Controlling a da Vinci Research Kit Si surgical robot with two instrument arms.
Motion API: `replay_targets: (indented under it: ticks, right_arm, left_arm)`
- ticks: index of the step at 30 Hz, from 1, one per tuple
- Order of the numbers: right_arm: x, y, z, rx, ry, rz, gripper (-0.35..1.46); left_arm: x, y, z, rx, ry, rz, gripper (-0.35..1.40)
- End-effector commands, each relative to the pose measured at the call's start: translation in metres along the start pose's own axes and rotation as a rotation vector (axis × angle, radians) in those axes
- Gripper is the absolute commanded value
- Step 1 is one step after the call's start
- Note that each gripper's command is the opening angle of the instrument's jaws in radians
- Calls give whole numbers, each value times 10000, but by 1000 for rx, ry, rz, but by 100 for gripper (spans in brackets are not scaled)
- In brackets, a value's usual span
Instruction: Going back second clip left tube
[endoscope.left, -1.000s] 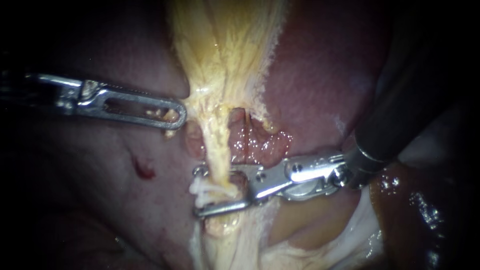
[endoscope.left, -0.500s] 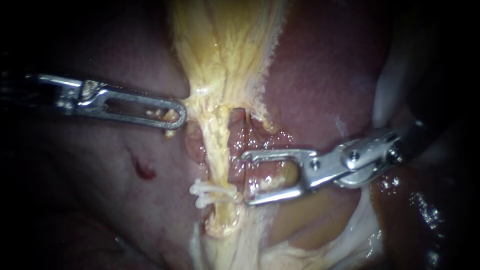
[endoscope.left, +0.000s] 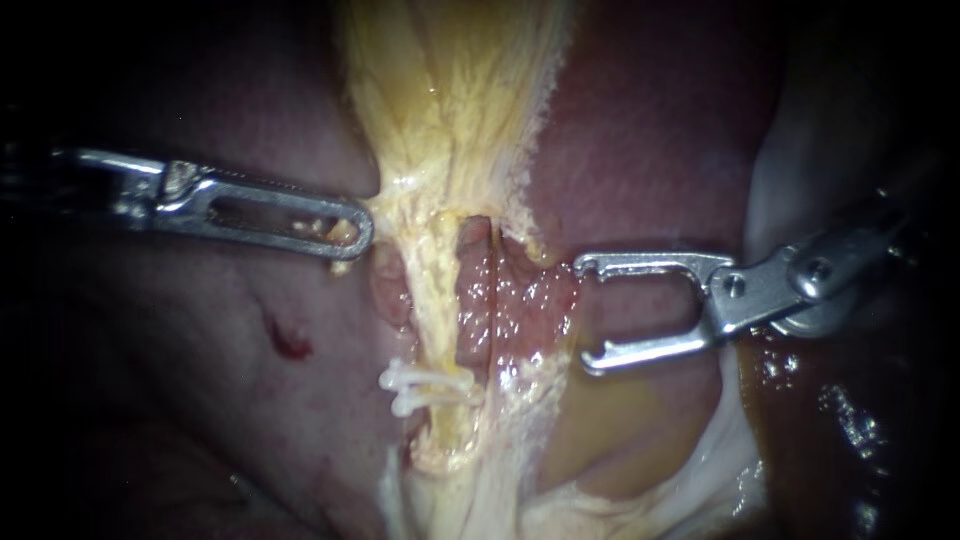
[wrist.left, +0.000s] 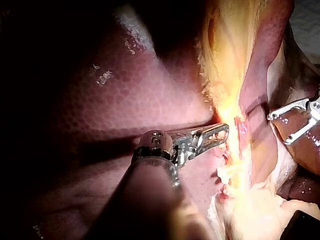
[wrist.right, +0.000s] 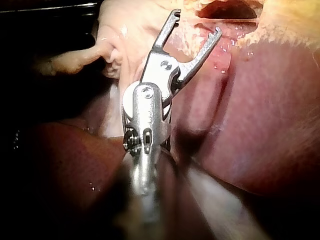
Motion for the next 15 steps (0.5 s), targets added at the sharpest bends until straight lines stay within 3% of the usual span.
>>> replay_targets:
  ticks: [1, 8, 15]
  right_arm:
    - [0, 0, 0, 0, -1, 0, 50]
    - [-1, 0, -1, 0, -1, 0, 50]
    - [-2, -1, -3, 1, -1, 0, 50]
  left_arm:
    - [1, 0, 1, -2, -1, -1, -35]
    - [6, 5, 23, -12, -10, 3, -35]
    - [4, 20, 53, -9, -10, 8, -35]
